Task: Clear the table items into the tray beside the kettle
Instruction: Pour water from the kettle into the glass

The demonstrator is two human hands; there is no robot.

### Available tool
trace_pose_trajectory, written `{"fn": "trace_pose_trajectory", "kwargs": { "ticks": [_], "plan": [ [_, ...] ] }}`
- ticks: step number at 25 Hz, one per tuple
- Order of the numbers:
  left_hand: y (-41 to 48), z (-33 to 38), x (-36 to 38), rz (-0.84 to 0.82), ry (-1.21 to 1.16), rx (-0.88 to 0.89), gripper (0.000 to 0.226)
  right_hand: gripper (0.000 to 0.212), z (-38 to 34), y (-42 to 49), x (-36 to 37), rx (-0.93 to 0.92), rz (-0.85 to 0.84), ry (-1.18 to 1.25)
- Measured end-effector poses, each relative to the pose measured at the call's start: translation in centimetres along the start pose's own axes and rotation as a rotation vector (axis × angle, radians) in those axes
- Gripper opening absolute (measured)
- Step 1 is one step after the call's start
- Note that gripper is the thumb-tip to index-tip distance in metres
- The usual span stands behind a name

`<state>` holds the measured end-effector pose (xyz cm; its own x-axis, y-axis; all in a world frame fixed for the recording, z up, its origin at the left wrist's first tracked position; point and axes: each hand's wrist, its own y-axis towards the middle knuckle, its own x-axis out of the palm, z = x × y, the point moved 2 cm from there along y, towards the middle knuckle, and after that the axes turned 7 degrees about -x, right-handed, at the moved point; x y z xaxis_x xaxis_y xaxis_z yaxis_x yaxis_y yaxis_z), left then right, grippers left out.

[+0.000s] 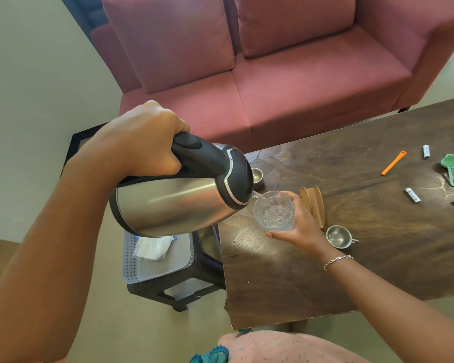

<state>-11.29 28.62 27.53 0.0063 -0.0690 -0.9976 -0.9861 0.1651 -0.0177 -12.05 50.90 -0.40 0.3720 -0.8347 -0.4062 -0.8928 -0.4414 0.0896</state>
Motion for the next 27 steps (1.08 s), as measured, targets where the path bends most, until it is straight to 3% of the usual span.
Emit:
{"fn": "trace_pose_trajectory", "kwargs": {
  "ticks": [27],
  "plan": [
    [0.02,0.21,-0.04,-0.059,0.014,-0.027,0.002,0.094,0.35,-0.30,0.28,0.015,0.013,-0.008]
  ]
}}
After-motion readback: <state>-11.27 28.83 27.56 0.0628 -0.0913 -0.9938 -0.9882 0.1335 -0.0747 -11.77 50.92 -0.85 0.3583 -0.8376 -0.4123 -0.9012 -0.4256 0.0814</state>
